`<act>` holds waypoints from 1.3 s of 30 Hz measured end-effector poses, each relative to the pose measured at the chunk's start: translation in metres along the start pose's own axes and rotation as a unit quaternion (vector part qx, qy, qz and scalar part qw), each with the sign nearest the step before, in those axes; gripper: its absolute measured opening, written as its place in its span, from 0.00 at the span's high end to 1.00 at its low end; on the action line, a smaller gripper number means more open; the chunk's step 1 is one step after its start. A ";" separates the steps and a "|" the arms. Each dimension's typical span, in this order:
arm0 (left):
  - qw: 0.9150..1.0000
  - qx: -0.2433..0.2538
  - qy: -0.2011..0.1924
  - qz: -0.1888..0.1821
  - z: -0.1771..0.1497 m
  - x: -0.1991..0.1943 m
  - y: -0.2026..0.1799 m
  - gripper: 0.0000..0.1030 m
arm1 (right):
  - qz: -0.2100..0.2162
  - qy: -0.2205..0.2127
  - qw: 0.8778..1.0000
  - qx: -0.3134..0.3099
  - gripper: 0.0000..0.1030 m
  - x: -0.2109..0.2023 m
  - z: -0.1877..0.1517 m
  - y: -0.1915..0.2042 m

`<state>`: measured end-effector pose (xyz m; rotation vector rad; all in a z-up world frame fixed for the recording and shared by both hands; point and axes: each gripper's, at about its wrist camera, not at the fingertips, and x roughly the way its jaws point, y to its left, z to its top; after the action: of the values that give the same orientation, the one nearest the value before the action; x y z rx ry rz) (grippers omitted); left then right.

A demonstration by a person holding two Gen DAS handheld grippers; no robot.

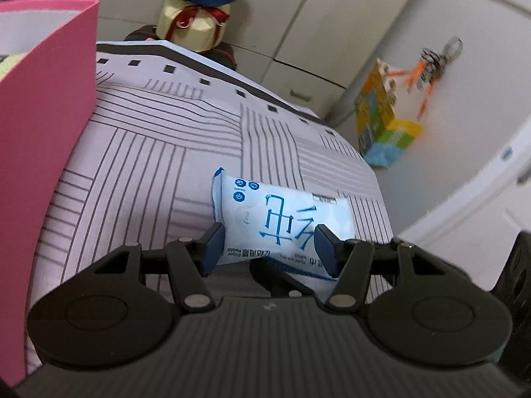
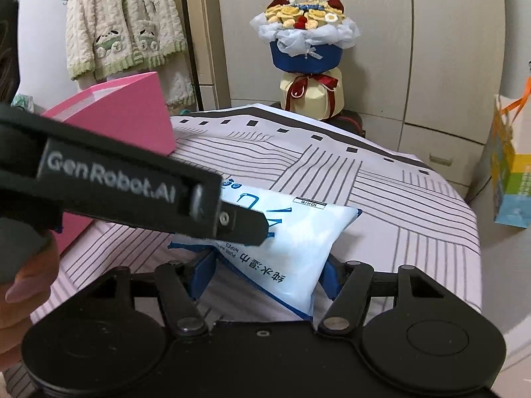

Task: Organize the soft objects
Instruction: 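Lift the wet-wipes pack with the left gripper and carry it over the box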

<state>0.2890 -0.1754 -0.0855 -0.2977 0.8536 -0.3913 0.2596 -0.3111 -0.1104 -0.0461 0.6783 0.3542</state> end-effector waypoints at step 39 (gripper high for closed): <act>0.981 0.164 -0.035 -0.092 -0.093 -0.249 0.017 0.44 | -0.049 -0.064 0.993 -0.083 0.35 -0.201 -0.028 0.179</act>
<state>0.0728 -0.0582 0.0162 -0.0827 0.6808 -0.6826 0.0373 -0.2086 0.0054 -0.2128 0.5158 0.3162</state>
